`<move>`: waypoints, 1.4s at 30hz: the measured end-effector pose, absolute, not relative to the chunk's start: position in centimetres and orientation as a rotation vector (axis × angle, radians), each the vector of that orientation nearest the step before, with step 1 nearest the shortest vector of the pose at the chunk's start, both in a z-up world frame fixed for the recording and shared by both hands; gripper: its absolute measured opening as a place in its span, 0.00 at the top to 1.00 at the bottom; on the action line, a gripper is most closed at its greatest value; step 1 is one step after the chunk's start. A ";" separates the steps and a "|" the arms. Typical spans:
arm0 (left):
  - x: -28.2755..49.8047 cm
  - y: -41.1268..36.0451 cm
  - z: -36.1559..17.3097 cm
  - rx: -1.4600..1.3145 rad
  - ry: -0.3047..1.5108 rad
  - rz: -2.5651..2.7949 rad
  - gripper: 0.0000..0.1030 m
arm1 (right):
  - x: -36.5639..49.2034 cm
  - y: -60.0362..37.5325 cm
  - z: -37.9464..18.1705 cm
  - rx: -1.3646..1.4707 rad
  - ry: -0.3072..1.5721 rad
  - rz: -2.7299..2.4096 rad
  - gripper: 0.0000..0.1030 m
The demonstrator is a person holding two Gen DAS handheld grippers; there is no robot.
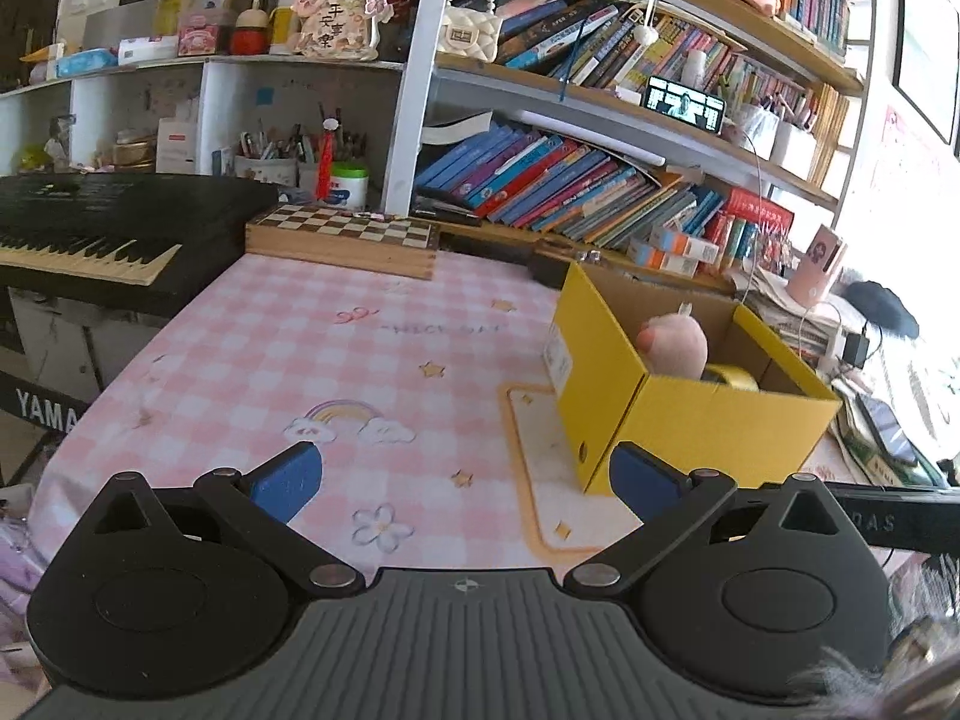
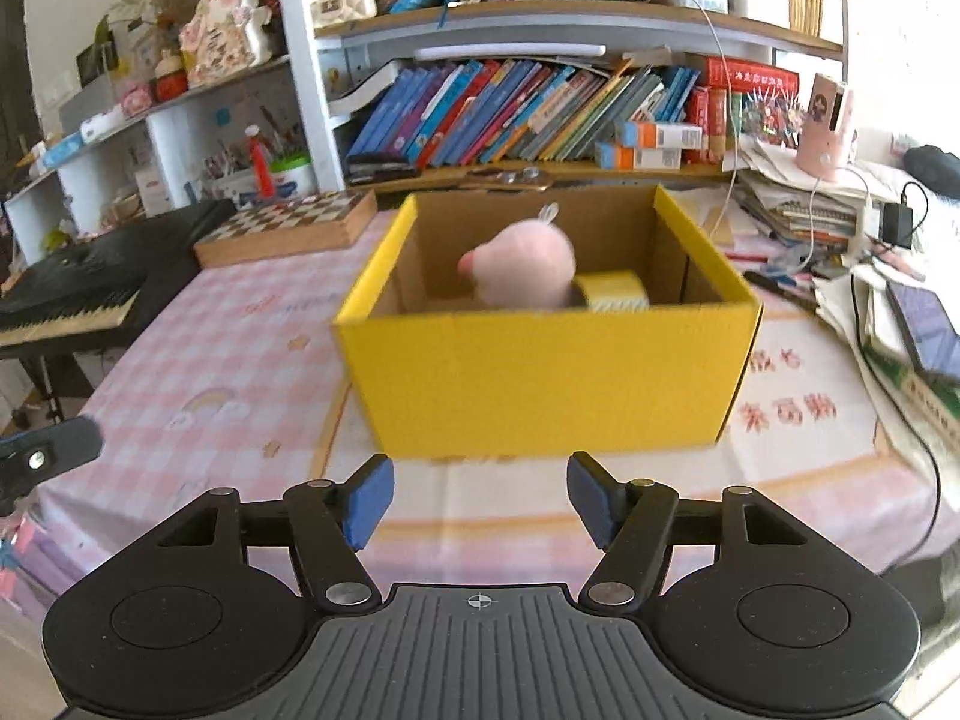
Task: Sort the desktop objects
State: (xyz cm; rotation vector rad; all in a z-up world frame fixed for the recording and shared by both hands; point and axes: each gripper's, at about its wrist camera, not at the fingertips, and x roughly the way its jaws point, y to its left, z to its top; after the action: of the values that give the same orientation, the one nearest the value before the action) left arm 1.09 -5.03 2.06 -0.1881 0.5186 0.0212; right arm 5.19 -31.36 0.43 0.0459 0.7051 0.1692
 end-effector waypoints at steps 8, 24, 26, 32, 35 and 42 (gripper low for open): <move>-2.0 -4.4 1.2 -0.159 0.554 -0.011 0.00 | 0.9 -29.7 0.3 0.047 0.699 0.137 0.36; -4.9 -3.9 0.9 -0.121 0.578 -0.074 0.00 | -3.3 -28.0 0.2 0.039 0.708 0.116 0.13; -5.0 -3.7 0.8 -0.127 0.585 -0.074 0.00 | -3.6 -27.9 0.2 0.042 0.710 0.117 0.12; -4.9 -3.5 0.7 -0.120 0.600 -0.068 0.00 | -3.9 -27.8 0.2 0.050 0.710 0.109 0.11; -5.0 -3.6 0.7 -0.109 0.601 -0.074 0.00 | -4.0 -27.6 0.2 0.043 0.717 0.115 0.10; -5.0 -3.8 0.6 -0.094 0.614 -0.079 0.00 | -4.1 -27.3 0.1 0.045 0.724 0.116 0.10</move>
State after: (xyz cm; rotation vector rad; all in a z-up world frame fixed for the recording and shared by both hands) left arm -4.98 -3.77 0.58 -0.0936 0.6141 -0.0792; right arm -4.13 -27.34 0.10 0.0451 0.7235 0.1157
